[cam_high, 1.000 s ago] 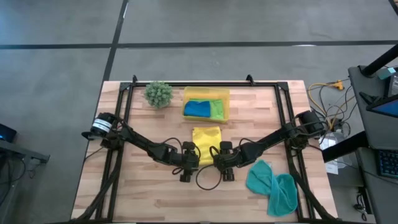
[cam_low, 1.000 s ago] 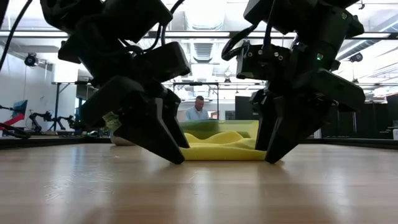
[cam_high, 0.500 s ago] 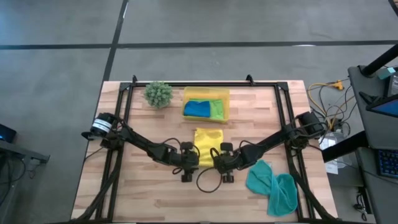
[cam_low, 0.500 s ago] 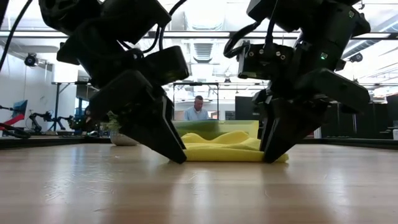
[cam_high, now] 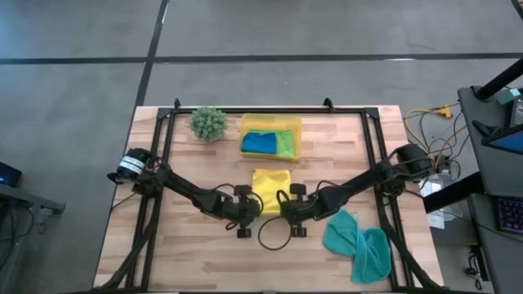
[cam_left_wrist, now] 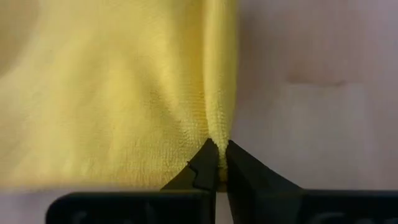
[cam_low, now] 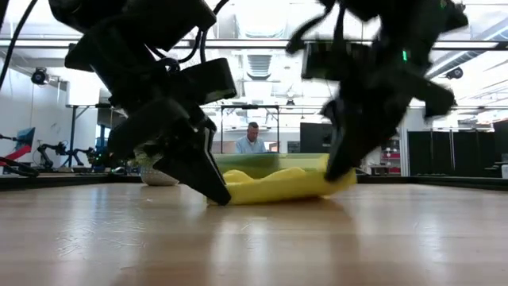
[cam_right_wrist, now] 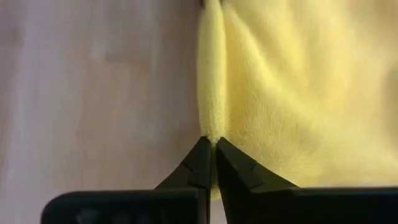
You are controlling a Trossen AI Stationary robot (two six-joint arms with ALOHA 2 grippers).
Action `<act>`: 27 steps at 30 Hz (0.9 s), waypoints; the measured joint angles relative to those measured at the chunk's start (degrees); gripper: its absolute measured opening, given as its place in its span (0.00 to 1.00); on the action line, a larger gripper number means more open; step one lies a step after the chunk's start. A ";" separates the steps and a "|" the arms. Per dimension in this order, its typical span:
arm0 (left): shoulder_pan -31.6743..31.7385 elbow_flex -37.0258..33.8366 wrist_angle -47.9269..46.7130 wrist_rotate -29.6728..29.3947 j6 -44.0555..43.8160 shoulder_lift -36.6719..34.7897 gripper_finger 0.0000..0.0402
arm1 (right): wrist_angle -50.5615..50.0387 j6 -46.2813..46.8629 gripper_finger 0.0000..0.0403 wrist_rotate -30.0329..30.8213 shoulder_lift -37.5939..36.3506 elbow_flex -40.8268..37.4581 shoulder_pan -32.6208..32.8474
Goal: Fold microfiber towels
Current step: Put the yellow towel into the yellow bin
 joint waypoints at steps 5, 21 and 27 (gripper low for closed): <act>-0.18 1.41 -6.64 -3.15 2.19 -8.81 0.00 | -5.83 -0.64 0.03 0.17 -4.94 3.05 0.01; 0.94 9.54 -23.46 -12.30 9.36 -28.60 0.00 | -21.81 -9.51 0.03 2.72 -16.09 18.90 -5.97; 3.54 14.49 -29.92 -15.80 17.03 -29.61 0.00 | -27.20 -14.19 0.03 3.29 -15.52 26.75 -11.32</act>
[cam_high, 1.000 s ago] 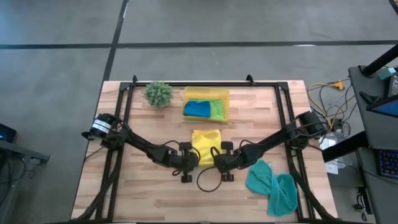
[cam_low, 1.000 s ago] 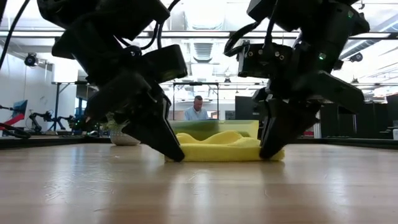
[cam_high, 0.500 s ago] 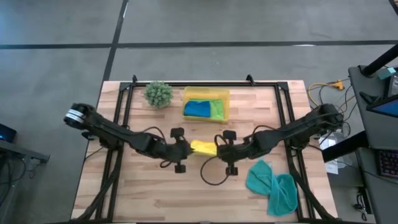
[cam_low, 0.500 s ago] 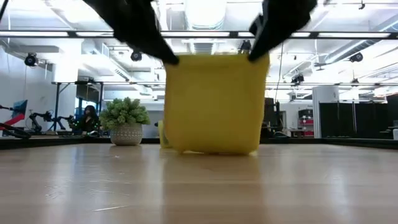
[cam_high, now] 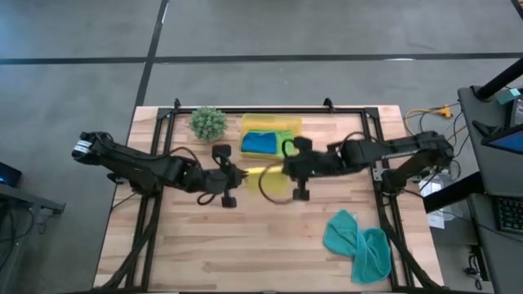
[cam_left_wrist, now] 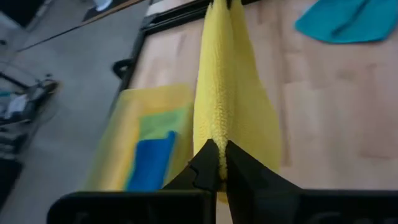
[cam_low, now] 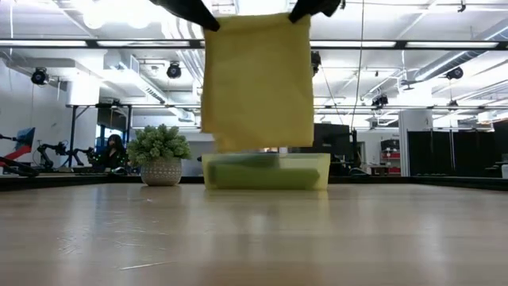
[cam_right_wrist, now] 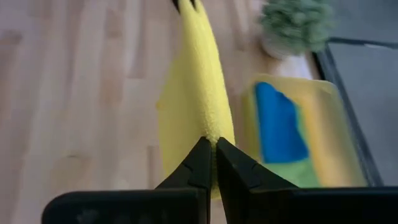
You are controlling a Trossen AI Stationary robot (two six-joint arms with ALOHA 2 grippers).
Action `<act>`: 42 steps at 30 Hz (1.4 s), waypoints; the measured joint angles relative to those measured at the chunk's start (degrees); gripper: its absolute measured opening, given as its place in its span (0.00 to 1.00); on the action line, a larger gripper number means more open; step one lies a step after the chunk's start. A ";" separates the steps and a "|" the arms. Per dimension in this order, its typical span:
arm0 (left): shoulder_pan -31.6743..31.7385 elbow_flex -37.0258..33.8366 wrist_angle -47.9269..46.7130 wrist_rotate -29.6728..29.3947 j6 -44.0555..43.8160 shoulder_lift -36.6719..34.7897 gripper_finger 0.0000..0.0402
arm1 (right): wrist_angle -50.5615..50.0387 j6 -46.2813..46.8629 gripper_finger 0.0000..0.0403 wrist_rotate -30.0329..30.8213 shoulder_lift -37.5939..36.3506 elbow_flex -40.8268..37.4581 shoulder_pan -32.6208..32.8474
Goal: Fold microfiber towels
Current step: Put the yellow towel into the yellow bin
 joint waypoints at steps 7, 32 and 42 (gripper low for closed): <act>7.09 2.01 -2.56 0.63 5.56 -1.73 0.00 | -2.64 -3.53 0.03 0.68 2.22 5.64 -5.67; 49.09 6.43 13.30 25.93 21.43 9.17 0.00 | 13.45 -24.63 0.03 -11.66 8.69 6.21 -39.13; 58.20 22.33 12.82 26.98 27.54 22.29 0.00 | 27.35 -29.06 0.03 -9.22 16.02 6.23 -45.10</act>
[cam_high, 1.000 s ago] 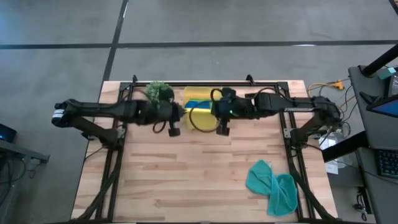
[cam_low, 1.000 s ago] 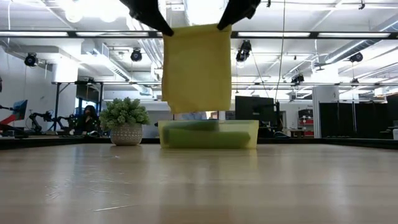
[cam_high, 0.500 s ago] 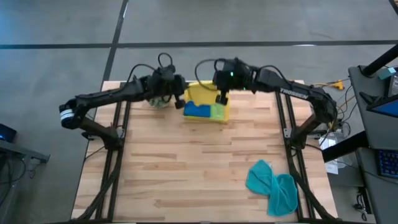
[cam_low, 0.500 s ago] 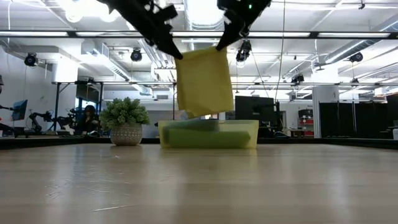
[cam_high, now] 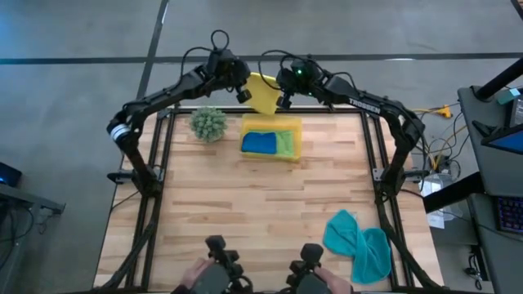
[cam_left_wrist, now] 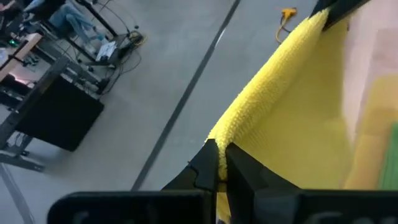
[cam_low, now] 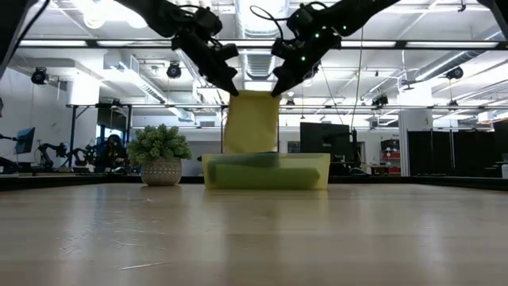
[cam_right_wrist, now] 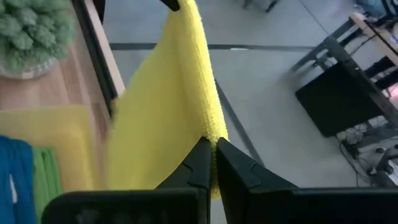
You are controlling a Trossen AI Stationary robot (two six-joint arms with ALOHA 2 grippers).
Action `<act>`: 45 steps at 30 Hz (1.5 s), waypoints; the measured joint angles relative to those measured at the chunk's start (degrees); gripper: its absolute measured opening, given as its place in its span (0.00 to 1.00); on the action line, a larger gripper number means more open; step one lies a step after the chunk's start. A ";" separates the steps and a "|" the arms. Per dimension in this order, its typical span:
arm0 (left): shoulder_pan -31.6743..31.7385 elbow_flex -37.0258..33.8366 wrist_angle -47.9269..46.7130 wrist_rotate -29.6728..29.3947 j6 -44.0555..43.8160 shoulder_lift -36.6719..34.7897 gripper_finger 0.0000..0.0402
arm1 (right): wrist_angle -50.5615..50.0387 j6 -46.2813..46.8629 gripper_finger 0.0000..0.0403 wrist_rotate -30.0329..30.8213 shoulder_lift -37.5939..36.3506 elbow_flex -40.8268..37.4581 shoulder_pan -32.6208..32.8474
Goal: Fold microfiber towels
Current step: Put the yellow towel into the yellow bin
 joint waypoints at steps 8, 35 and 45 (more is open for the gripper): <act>-1.64 -2.56 -4.19 0.60 -1.63 1.38 0.00 | -2.80 2.54 0.03 -2.23 1.26 0.00 0.24; -16.79 -27.34 -7.41 5.49 -14.23 -6.27 0.00 | -8.83 18.53 0.03 -8.94 4.21 -11.80 14.80; -17.86 -28.54 -6.63 10.60 -18.29 -7.80 0.00 | -8.90 22.26 0.03 -9.42 4.16 -12.02 18.09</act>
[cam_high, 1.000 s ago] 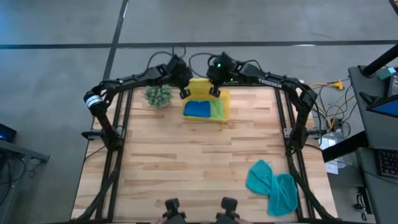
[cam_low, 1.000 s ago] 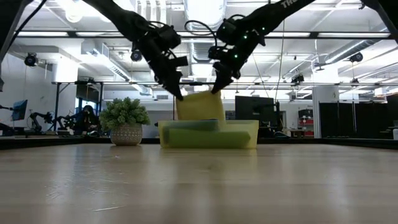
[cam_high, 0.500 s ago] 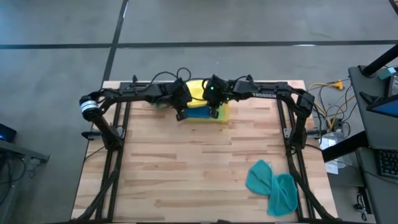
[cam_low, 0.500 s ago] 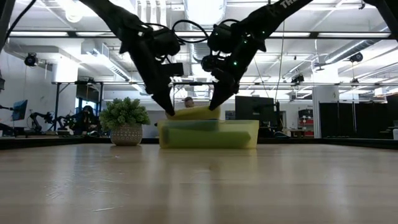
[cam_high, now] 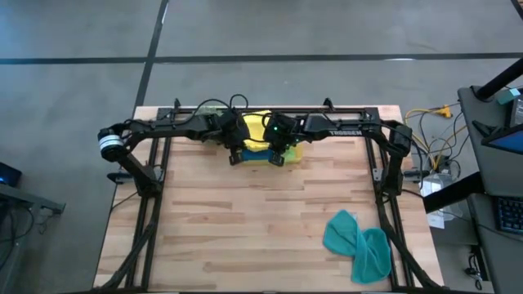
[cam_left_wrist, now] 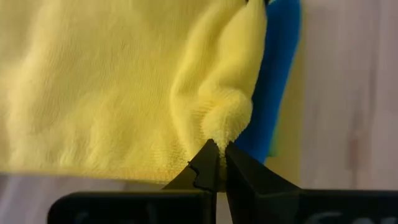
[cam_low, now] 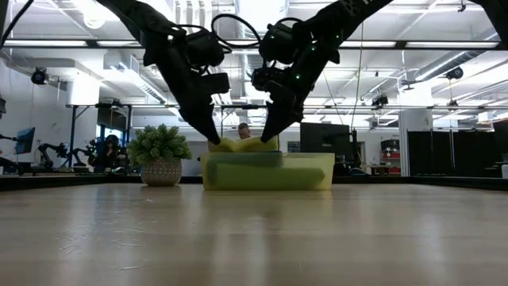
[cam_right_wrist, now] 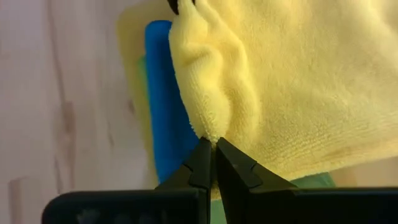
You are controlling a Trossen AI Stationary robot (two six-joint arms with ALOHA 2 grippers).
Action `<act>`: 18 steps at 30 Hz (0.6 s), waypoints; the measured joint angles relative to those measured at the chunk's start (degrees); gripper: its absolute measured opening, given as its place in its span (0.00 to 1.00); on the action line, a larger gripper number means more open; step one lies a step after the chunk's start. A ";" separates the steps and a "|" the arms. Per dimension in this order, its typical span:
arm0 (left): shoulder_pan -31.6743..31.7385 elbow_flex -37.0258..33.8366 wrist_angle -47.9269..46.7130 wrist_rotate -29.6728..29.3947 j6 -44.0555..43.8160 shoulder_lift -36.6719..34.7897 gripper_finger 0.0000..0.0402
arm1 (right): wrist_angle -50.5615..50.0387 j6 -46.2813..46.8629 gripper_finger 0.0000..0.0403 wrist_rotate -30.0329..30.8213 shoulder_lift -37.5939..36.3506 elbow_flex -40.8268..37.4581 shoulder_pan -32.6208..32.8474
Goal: Fold microfiber towels
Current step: Put the yellow towel into the yellow bin
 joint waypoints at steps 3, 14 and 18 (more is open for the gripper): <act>-1.19 0.00 0.17 1.09 -0.44 0.00 0.00 | -0.24 0.26 0.03 -1.16 -0.04 0.00 0.65; -4.10 -1.11 0.27 2.24 -0.51 0.00 0.00 | -3.02 1.05 0.03 -2.71 -0.12 -0.18 0.97; -3.80 -2.18 0.24 1.78 -0.52 0.00 0.01 | -3.15 1.19 0.03 -2.73 -0.12 -0.84 0.97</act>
